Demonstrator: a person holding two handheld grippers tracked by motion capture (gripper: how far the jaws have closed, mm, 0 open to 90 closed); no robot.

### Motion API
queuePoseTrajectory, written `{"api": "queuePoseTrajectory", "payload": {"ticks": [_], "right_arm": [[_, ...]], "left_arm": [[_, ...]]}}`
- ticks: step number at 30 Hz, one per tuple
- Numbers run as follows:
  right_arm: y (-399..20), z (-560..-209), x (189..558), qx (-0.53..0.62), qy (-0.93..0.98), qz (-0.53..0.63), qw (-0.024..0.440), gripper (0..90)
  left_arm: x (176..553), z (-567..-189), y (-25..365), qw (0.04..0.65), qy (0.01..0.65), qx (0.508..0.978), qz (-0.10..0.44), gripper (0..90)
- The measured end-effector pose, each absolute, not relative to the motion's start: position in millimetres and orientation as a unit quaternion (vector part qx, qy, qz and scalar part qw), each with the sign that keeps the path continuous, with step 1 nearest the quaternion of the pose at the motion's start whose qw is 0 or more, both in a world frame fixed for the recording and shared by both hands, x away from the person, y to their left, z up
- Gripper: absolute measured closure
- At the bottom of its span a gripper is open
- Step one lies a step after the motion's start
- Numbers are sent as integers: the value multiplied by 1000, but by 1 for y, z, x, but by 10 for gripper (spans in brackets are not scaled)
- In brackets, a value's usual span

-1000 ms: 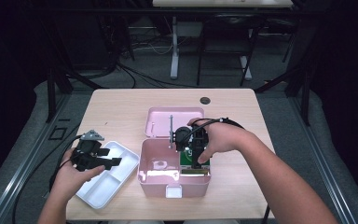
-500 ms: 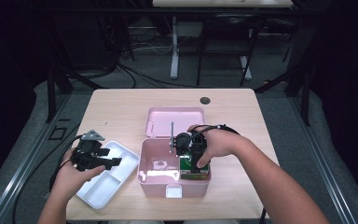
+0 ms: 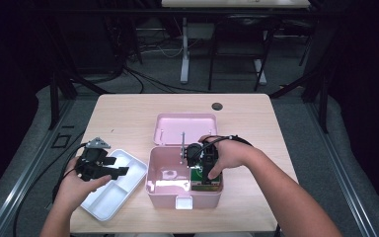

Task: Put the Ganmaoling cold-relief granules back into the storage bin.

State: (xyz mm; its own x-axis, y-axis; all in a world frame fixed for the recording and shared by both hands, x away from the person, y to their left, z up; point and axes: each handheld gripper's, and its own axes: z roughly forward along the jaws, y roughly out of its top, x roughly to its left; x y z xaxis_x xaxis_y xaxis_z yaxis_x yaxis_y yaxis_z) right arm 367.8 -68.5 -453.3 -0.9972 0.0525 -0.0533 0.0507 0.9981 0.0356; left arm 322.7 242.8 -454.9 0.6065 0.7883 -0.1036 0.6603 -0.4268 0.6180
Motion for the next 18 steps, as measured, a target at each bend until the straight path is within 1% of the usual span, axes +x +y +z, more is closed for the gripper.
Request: {"api": "queuePoseTrajectory", "payload": {"ticks": [4, 11, 18], "right_arm": [[-69, -455, 368, 26, 999, 17, 29, 152], [-70, -461, 370, 33, 999, 20, 18, 151], [-71, -465, 371, 35, 999, 22, 21, 150]], "left_arm": [[323, -455, 242, 316, 431, 839, 101, 368], [323, -455, 242, 317, 432, 839, 101, 368], [323, -456, 242, 315, 432, 839, 101, 368]]}}
